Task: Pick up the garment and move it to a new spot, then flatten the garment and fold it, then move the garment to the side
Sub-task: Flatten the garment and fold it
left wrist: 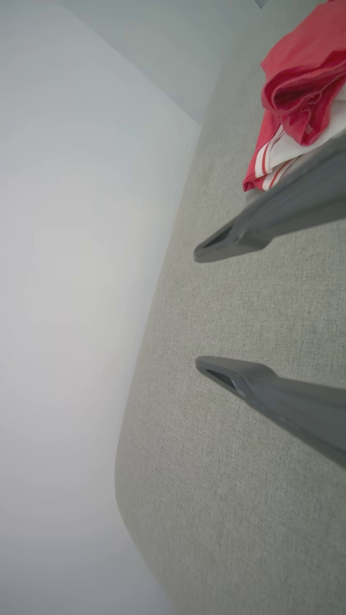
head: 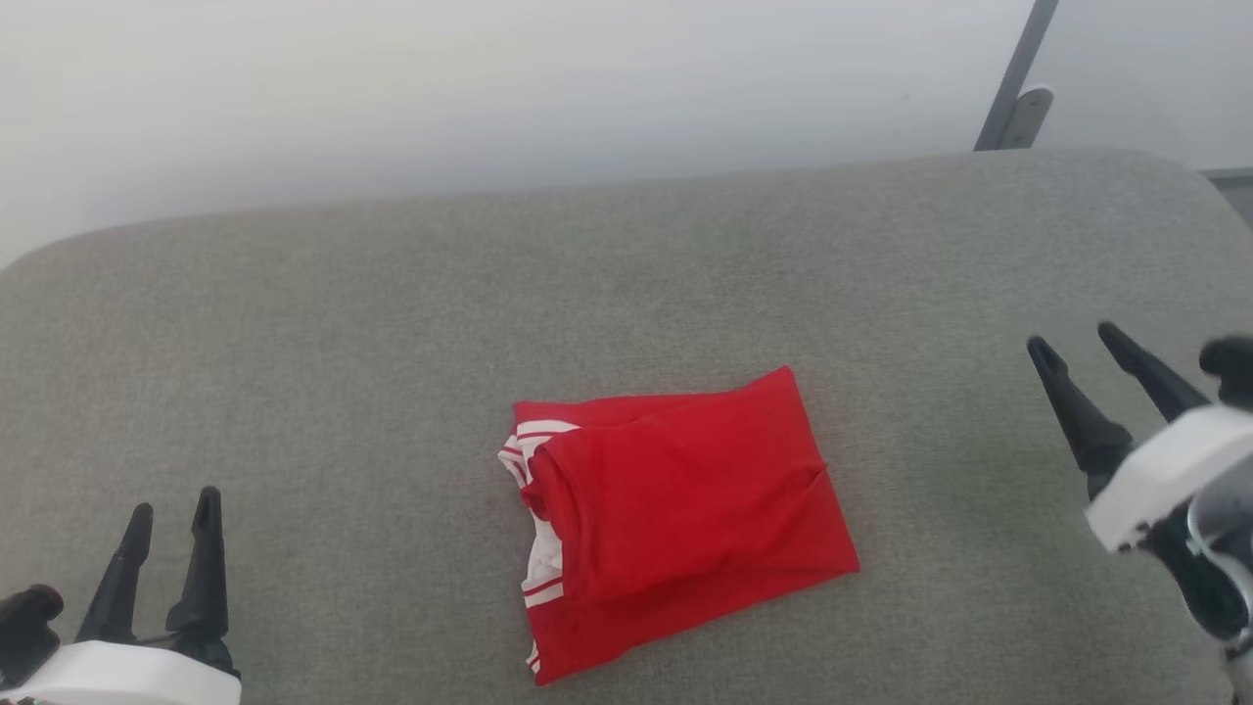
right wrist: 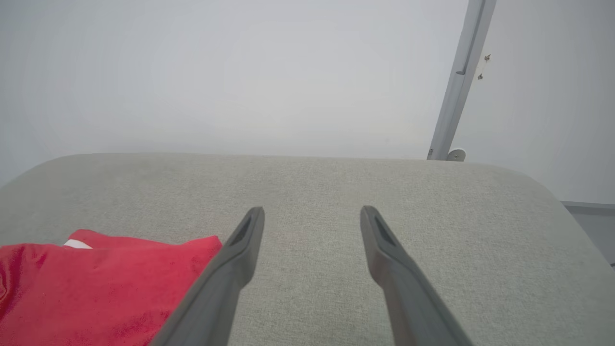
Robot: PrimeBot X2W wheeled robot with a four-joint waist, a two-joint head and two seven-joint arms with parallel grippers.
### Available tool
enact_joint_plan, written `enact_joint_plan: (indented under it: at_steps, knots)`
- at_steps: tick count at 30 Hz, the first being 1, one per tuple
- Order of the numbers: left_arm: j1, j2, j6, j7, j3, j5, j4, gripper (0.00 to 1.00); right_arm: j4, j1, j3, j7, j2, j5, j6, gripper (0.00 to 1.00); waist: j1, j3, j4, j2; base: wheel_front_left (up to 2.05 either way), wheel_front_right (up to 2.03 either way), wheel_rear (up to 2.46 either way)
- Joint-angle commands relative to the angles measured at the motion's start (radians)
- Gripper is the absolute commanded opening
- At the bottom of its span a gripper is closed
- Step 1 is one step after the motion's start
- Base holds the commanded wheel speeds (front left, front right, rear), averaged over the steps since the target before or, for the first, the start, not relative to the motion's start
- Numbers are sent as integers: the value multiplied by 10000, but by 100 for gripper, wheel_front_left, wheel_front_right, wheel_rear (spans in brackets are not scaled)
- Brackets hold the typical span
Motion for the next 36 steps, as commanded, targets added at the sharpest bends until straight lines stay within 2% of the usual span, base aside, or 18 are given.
enact_joint_plan:
  at_steps: [1,6,14,36]
  knots:
    - [132,16,-19,-41,41,-49,-27,100,101,158,20,-254,-21,-124,0,100,0,-70,-55,0,0,0,0]
    - [329,54,-19,-41,29,-47,-11,100,521,606,-8,-1260,88,-285,0,100,0,-235,-134,0,0,0,0]
    - [624,63,-19,-42,167,31,70,100,791,1101,-102,-2095,349,-469,1,100,0,-400,-170,0,0,0,0]
    - [892,31,-19,-41,661,116,348,100,1085,1633,-300,-2686,568,-412,0,100,0,-603,180,0,0,0,0]
